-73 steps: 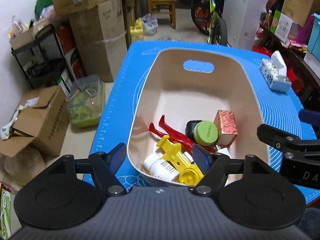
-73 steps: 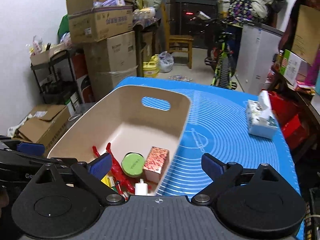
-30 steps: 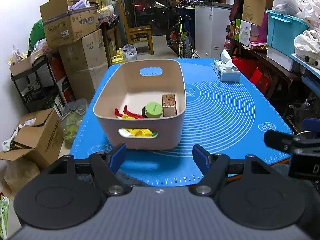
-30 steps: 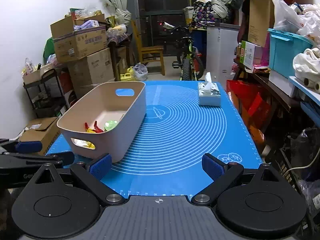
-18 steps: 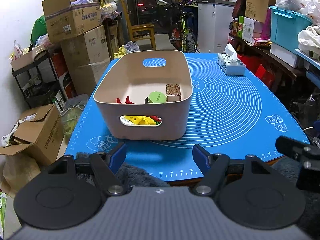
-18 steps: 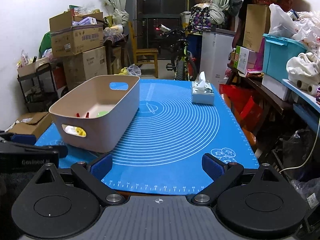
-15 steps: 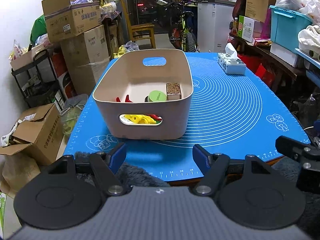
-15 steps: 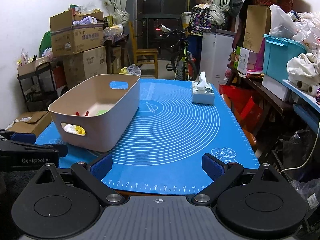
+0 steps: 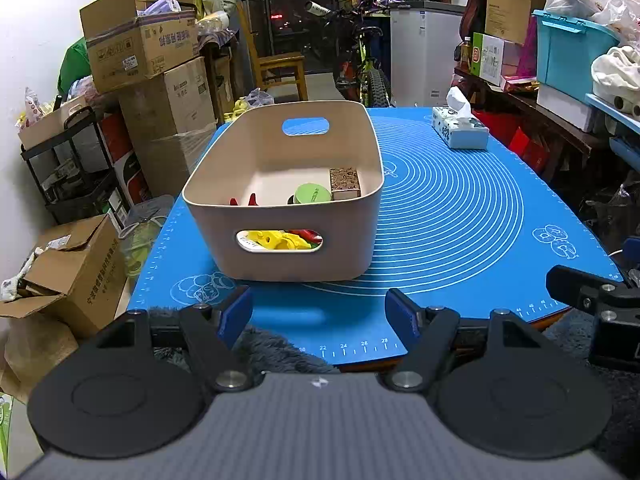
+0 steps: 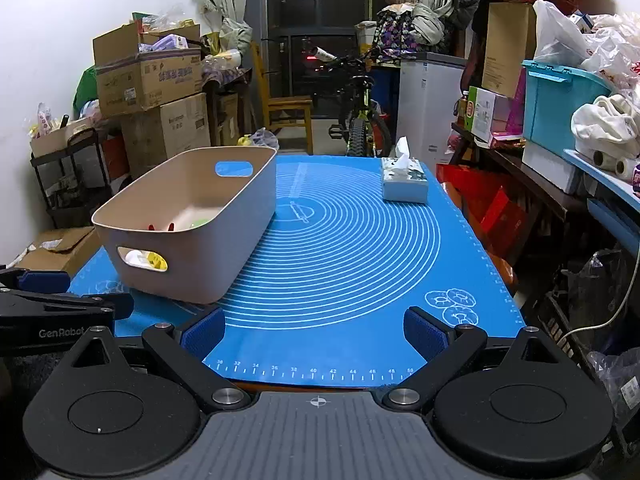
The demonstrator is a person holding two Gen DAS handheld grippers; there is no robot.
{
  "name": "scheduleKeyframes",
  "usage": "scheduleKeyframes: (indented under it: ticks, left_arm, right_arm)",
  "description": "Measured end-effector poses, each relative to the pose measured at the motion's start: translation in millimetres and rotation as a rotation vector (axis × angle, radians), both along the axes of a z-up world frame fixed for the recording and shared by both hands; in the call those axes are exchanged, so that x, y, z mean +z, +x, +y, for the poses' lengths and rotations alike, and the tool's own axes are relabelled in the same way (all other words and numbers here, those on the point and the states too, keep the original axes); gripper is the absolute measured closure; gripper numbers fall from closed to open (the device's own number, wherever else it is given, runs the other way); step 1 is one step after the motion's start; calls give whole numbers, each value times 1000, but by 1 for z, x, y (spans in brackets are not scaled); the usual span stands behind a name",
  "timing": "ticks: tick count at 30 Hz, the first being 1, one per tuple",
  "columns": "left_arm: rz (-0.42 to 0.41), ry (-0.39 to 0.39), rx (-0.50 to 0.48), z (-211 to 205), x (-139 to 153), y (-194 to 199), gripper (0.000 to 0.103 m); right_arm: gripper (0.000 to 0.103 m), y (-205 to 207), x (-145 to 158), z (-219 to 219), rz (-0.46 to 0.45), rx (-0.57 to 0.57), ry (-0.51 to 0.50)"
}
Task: Organize rigid objects
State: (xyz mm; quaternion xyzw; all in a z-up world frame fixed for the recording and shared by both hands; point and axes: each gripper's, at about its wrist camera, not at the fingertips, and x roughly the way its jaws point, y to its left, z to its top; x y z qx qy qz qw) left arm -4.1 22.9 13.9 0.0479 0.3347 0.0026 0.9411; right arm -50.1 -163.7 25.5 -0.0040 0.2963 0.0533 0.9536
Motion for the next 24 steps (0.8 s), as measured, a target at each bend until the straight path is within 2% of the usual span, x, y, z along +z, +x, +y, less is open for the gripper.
scheduleKeyframes:
  ticks: [24]
  left_arm:
    - [-7,10,-9,-2,2,-1,29]
  right_arm:
    - [6,0,-1,-2,1,-4,5]
